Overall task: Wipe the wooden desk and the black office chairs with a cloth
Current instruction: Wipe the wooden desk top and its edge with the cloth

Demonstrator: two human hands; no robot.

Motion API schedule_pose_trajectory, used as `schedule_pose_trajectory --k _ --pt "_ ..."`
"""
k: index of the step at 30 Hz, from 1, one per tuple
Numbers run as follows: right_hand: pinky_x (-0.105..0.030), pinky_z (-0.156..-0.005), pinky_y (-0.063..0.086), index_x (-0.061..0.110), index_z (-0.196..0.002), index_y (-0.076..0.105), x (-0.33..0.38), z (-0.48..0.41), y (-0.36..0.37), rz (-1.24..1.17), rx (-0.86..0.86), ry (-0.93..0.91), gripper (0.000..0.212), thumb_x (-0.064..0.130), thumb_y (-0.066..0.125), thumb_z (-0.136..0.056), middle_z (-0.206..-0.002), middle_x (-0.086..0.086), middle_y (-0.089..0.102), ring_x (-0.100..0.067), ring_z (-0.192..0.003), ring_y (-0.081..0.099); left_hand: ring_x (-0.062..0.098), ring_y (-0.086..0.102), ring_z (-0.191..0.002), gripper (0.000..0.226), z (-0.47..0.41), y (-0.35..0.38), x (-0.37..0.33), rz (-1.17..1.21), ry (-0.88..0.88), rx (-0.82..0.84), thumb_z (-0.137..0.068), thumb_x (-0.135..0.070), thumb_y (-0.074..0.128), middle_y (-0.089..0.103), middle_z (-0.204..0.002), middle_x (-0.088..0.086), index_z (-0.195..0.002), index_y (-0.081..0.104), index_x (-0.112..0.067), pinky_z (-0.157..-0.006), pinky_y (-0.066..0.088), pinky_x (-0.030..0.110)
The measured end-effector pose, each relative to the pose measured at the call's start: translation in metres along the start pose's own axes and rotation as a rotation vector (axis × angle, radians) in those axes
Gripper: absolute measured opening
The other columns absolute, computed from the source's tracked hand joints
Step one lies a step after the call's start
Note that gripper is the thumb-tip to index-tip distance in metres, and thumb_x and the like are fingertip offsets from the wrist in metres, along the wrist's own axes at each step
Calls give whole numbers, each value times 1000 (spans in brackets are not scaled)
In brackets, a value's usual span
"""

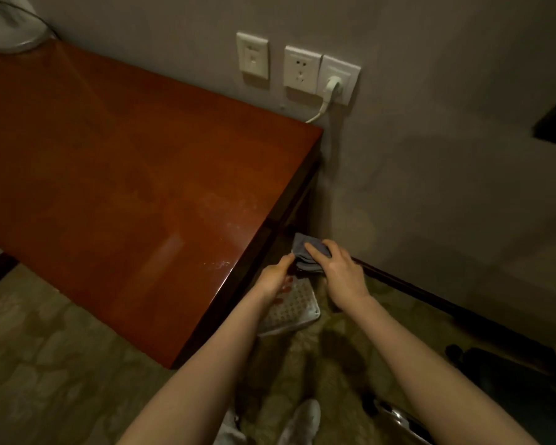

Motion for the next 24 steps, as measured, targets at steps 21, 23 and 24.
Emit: schedule_pose_trajectory --k 21,23,24 --pt "-26 -96 43 15 -140 43 -9 126 -54 -1462 -601 588 73 16 77 -76 -124 6 51 -12 -117 49 19 58 -92 21 93 66 -109 -491 607 553 -81 -17 72 58 -99 7 -96 58 -18 -76 54 29" --pt "-37 -102 44 11 -136 48 -13 140 -51 -1559 -676 661 73 34 77 -73 -131 -3 54 -21 -121 52 12 55 -74 23 105 77 -112 -528 639 621 -81 -12 71 57 -89 6 -99 57 -15 -56 48 13" --pt "-42 -102 44 7 -134 50 -15 146 -48 -1619 -706 698 76 41 76 -71 -131 -9 56 -25 -119 54 8 53 -69 23 110 82 -113 -547 656 643 -82 -10 70 56 -84 3 -101 57 -13 -50 43 9"
Point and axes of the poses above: each hand's wrist, its own z-axis away from the middle knuckle, its own y-axis out of the palm, x = y × z, the point moved 7 cm from there along -z, towards the middle knuckle
